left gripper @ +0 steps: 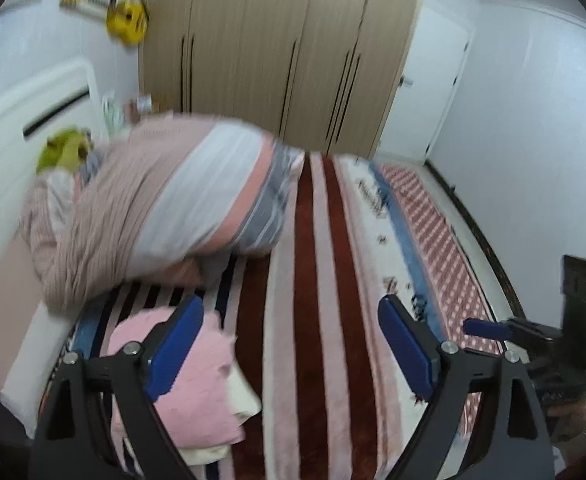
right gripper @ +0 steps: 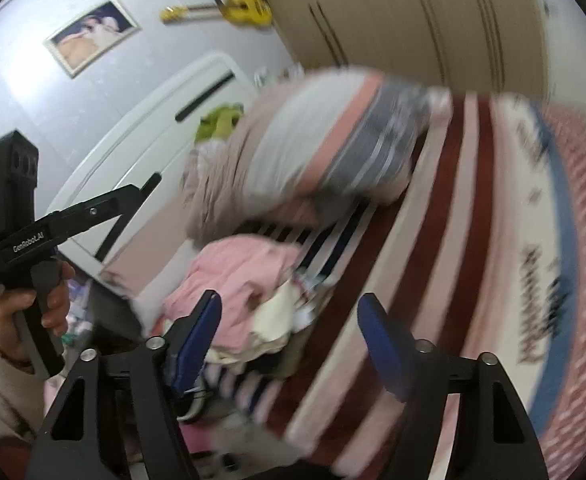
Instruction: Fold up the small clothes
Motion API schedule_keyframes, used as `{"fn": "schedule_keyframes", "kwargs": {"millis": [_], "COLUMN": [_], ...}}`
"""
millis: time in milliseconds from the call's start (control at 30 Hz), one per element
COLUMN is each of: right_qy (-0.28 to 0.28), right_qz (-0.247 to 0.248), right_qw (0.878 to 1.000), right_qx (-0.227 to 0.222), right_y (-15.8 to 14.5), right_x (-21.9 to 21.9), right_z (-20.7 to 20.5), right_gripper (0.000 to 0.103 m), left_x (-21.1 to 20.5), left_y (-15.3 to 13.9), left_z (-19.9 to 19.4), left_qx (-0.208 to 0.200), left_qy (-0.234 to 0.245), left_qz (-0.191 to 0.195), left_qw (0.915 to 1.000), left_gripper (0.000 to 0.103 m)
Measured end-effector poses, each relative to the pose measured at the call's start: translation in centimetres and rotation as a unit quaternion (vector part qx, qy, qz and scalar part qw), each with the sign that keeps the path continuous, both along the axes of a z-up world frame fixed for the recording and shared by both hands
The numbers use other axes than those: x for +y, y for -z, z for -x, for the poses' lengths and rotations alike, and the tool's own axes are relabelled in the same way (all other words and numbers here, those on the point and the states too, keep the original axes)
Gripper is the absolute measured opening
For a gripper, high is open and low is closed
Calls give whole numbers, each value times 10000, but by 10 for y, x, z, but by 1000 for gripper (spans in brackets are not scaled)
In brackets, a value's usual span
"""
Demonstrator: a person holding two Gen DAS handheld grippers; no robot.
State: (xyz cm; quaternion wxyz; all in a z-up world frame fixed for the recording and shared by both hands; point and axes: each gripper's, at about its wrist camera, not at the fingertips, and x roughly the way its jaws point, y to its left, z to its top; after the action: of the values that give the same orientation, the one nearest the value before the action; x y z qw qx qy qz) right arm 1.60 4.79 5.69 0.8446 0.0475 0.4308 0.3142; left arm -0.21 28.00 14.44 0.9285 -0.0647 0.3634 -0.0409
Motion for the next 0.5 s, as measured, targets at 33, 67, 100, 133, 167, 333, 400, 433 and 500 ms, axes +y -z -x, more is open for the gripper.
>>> {"fn": "schedule_keyframes", "kwargs": {"millis": [33,67,100,133,167,333,400,433,500], "right_qy": [17,60,103,165,199,313,399,455,616], "right_qz": [61,139,181,231,277,804,932,948,940], "right_qw": [9998,9988,9976,9954,9932,9796,9766,9750,9698], "right_qx": [-201,-476,-659,-910,-1112,-1817,-1898,-1956,-2166], "right_y": [-9,-21,-28,-36,-41,-32,-22,-16,-1], "right_x": [-6,-17,-25,-35,-42,-58,-59,-60,-60], "right_z": [8,19,27,40,51,100,115,123,139], "right_gripper": [70,72,76,78,82,84,85,86,95], "left_x": [-13,-30,-42,-51,-61,-80,-80,-77,-69], "left_y": [-7,-15,-21,-25,-28,-19,-8,1,24], "left_z": [8,19,30,39,50,94,109,115,127], "left_qx": [-155,-376,-564,-710,-871,-1091,-1110,-1100,-1135], "left_qy": [-59,-156,-244,-329,-466,-876,-947,-980,-1029], "left_qz": [-75,-178,-245,-288,-328,-399,-361,-336,-355], "left_qw": [9998,9990,9978,9965,9946,9894,9886,9885,9875], "left_gripper": [93,95,98,99,99,100,101,102,102]}}
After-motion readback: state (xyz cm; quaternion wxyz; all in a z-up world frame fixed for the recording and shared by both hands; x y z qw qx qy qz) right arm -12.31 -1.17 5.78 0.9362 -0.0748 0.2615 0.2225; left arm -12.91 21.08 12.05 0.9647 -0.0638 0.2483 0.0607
